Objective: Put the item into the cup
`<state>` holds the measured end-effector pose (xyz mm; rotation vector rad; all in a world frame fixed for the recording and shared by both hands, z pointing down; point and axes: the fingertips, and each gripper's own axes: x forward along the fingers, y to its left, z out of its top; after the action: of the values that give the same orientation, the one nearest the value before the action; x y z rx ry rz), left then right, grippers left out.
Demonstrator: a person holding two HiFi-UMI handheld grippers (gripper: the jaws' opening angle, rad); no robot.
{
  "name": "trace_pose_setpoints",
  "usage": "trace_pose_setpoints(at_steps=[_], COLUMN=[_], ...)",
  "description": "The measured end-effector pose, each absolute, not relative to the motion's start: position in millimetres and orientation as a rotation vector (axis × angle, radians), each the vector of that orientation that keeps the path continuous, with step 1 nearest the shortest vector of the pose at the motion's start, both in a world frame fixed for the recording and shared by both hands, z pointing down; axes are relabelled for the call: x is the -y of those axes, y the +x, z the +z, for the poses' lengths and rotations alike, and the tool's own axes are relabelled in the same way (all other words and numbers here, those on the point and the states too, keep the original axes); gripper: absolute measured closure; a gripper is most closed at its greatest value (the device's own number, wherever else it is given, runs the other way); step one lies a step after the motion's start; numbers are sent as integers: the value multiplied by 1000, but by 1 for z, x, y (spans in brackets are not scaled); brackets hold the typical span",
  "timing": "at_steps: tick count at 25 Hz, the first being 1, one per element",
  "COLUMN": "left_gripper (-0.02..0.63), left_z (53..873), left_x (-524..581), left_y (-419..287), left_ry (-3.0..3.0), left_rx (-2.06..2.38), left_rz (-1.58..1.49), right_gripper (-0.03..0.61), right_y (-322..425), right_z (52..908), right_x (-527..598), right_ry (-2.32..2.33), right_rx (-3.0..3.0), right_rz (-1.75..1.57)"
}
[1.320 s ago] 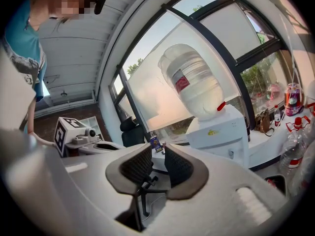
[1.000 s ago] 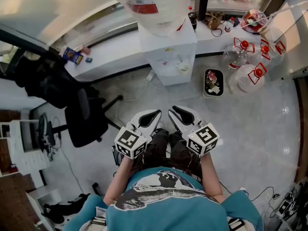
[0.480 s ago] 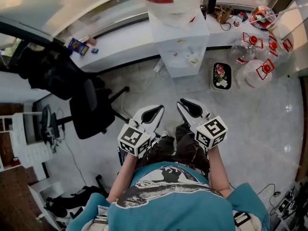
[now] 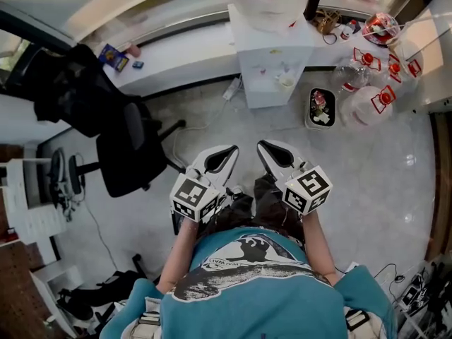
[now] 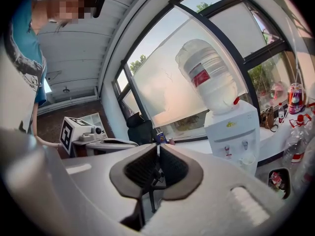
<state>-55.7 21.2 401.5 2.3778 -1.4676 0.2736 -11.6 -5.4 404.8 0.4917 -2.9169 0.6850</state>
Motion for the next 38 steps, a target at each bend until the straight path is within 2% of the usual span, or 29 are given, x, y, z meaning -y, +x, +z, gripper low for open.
trace_pose_setpoints(at_steps=[3, 38], left_gripper=[611, 609], left_z=[397, 377], left_x=[-30, -78], left_y=[-59, -76], left_ry=[2404, 2581], left_rx=[1448, 1348], left_rz=[257, 227], right_gripper=[586, 578], right_y=[-15, -58], right_z=[398, 377], right_x=[-3, -52], right_ry=[520, 492], right_rx=[2917, 2923], right_rz=[657, 500])
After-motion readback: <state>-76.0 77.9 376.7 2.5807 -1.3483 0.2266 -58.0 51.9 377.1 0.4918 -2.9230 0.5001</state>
